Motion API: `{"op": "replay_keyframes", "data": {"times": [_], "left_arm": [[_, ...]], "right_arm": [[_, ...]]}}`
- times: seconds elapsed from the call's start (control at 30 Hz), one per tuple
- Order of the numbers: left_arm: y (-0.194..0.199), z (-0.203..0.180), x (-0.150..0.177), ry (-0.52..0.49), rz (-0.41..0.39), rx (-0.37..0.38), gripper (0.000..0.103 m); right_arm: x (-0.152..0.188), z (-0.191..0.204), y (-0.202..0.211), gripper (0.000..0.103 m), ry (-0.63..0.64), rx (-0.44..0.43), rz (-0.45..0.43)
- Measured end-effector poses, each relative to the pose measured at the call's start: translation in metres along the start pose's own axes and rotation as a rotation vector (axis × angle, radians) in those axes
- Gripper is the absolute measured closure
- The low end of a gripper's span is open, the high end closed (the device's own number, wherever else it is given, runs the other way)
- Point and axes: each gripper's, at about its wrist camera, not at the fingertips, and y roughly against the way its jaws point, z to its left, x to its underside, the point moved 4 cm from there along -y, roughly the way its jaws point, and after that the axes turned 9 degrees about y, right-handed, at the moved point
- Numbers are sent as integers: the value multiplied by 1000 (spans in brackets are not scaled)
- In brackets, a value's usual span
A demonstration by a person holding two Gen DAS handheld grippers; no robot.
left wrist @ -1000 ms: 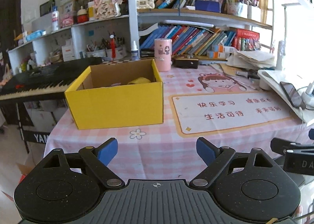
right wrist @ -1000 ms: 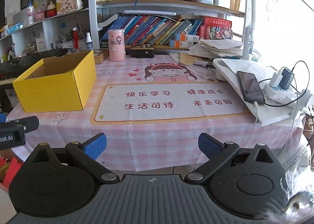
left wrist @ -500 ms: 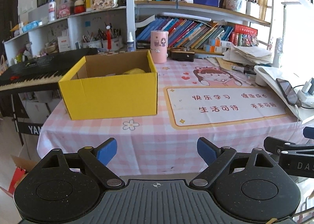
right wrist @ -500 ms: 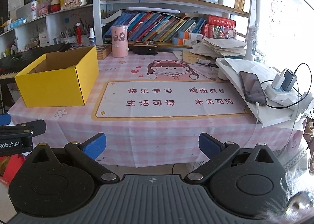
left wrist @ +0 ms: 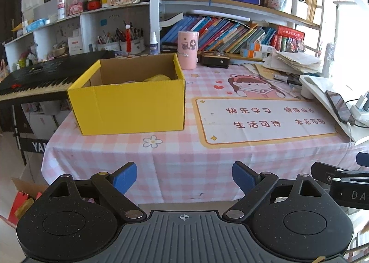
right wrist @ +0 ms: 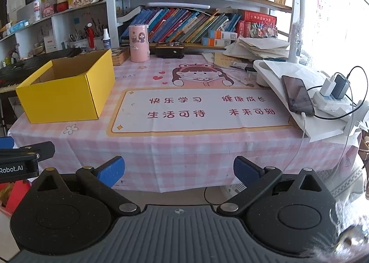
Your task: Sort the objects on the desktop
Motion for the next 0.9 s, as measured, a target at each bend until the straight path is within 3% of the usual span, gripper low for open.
{"op": "replay_keyframes", "data": {"times": [0.9], "left_arm": [[-4, 9, -2, 24, -2, -16, 8]], "right_arm": [[-3, 10, -5, 1, 15, -21, 7]]}}
